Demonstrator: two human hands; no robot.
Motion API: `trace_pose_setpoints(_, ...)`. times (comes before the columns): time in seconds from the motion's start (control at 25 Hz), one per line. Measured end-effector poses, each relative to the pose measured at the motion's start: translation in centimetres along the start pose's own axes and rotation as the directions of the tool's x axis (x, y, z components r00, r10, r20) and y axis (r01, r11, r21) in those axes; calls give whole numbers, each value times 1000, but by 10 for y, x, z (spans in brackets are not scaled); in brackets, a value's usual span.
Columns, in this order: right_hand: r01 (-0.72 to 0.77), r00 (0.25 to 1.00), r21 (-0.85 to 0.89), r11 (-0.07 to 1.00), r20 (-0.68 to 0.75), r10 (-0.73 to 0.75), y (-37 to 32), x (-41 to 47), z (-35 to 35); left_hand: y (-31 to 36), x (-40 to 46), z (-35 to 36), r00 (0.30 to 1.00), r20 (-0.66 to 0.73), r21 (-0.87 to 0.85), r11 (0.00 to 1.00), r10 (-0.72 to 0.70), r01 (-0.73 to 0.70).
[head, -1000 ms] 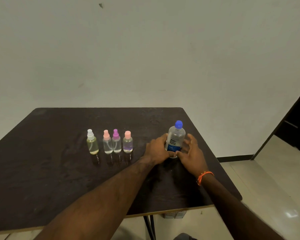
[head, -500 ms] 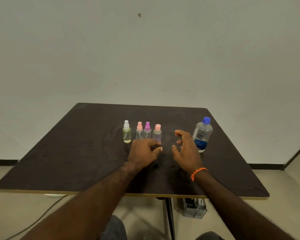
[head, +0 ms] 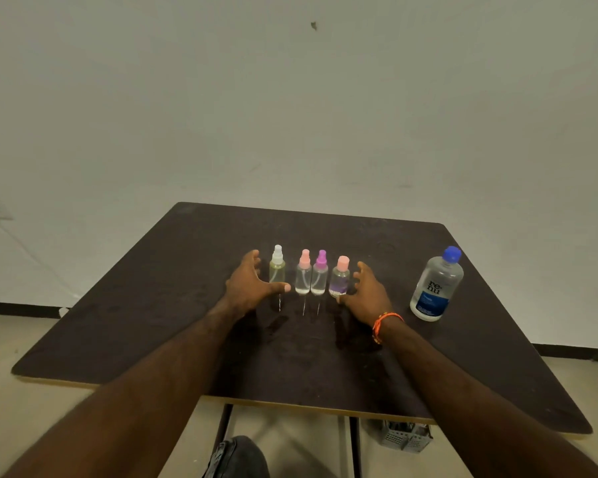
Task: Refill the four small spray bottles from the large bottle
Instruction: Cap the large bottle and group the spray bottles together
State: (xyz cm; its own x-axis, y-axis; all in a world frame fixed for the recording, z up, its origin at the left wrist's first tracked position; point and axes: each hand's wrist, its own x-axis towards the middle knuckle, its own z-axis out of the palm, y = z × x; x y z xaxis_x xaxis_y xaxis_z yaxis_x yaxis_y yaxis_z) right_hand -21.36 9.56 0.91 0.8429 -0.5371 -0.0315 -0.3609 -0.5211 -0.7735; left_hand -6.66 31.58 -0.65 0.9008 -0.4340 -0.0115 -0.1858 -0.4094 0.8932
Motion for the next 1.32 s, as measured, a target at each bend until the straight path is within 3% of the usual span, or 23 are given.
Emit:
trace_pose_setpoints(0.12,44,999,-21,999,-25,-44,-4,8,10,-5,16,1,989,135,-93,994,63,-51)
trace_pose_setpoints(0.24,76,996,-2,997,-53,-76,-12,10,20,-1,18,9,978,161,-25,991,132,-130)
trace_pose_setpoints(0.44,122,991,-8,992,-60,-123,-18,11,30,1,17,18,969,181,-96,983,170,-154)
trace_pose_setpoints(0.72,111,994,46,993,14,-111,-19,16,25,1,21,10,980,122,-98,984,159,-147)
trace_pose_setpoints(0.92,54,998,158,986,6,-55,-19,31,26,7,26,8,967,190,-103,983,169,-151)
trace_pose_setpoints(1.32,120,975,198,973,161,-153,-25,70,30,8,63,-8,936,314,-19,987,156,-158)
